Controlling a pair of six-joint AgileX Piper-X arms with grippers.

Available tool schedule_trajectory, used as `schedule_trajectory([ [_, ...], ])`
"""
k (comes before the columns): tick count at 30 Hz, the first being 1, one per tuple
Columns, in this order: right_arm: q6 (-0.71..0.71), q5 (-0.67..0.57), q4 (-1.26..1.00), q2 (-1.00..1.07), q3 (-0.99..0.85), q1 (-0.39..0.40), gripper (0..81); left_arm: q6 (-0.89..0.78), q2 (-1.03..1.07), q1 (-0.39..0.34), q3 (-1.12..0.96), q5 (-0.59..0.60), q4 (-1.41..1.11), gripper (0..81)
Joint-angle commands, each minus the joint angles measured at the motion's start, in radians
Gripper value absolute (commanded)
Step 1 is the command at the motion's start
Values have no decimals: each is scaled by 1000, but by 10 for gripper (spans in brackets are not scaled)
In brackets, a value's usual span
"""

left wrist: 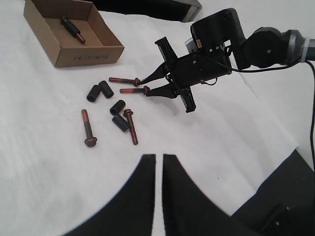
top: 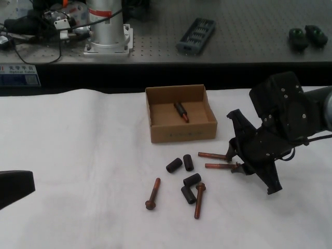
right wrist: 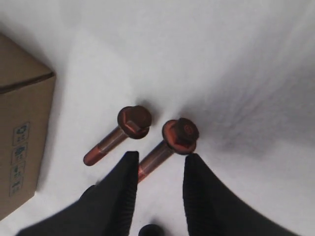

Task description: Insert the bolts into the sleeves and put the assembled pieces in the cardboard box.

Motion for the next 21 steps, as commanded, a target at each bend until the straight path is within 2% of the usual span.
schedule_trajectory([
  [1, 42, 10, -41, 12, -14, 9, 250, -7, 0, 1, -14, 10, -28, 45],
  [21, 49, 9, -53, 58, -14, 14, 250, -7, 0, 1, -14, 10, -28, 45],
])
